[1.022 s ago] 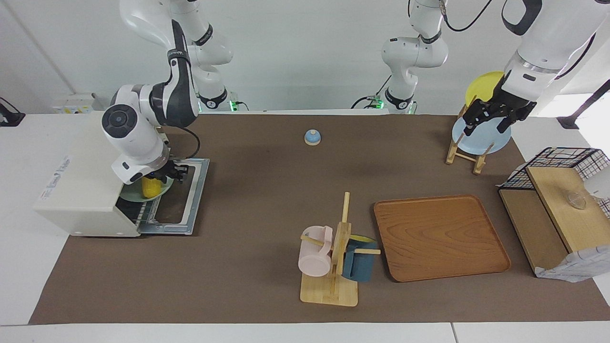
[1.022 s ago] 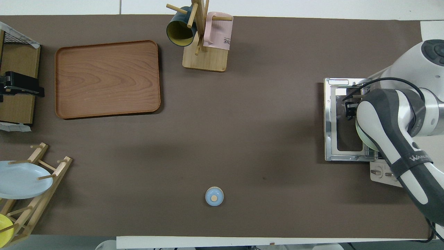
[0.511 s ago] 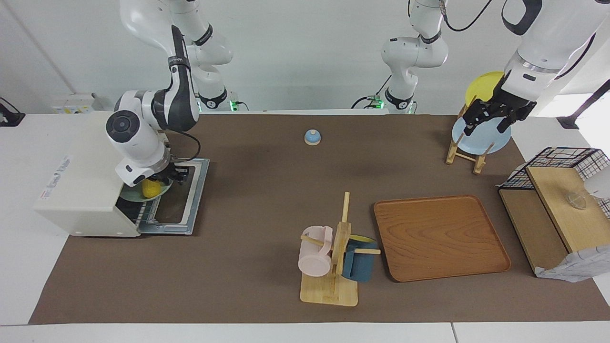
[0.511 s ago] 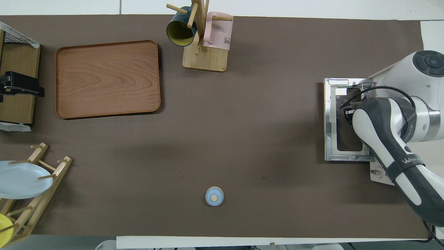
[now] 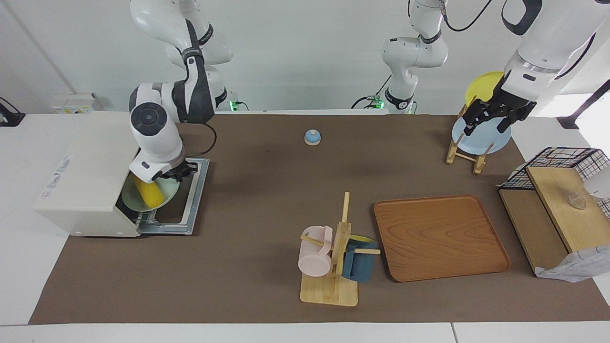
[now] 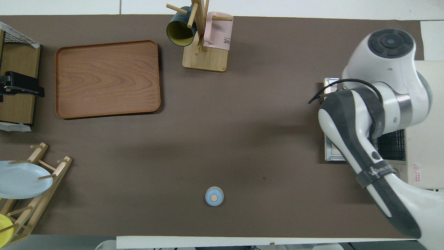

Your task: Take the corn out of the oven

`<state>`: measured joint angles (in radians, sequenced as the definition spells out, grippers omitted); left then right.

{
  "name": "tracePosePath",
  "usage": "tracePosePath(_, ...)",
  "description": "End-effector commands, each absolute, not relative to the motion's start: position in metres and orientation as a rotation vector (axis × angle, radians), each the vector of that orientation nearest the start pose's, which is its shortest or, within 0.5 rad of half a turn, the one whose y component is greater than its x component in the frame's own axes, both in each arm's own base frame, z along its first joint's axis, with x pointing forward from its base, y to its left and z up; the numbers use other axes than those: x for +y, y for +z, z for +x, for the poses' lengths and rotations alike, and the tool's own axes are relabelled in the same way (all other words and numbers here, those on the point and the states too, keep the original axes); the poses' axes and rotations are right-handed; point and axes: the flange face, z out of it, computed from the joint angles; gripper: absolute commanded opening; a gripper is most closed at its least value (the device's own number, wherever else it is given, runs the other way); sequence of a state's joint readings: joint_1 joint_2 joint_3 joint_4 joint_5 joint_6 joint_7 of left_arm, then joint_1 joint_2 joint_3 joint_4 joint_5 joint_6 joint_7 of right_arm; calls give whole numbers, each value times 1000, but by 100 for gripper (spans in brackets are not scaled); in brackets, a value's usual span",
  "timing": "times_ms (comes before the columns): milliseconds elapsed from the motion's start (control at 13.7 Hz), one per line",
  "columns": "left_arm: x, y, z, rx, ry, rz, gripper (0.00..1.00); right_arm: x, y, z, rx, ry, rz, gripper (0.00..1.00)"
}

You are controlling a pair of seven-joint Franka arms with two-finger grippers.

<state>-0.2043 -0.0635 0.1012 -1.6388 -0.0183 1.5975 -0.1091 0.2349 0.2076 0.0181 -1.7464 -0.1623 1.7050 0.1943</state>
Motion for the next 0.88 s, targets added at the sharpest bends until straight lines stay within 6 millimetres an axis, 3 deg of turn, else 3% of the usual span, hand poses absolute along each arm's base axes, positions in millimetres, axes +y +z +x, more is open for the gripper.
tracePosePath(0,-52,631,529,-5,-33,-3159,100,260,420,602,11,417,-3345,0)
tracePosePath(146,-52,631,529,-7,-33,-3159,100,350,409,603,105,327,-3345,0)
tracePosePath(365,-52,631,529,-7,-33,-3159,100,469,378,574,241,156,-3267,0)
tracePosePath(511,-52,631,529,-7,-33,-3159,100,512,355,558,298,111,-3175,0)
tracePosePath(657,-52,631,529,-7,-33,-3159,100,528,343,552,359,72,-3130,5)
tracePosePath(730,-52,631,529,-7,-33,-3159,100,527,339,556,427,56,-3085,27)
tracePosePath(803,-52,631,529,-7,-33,-3159,100,528,337,557,437,41,-3058,68)
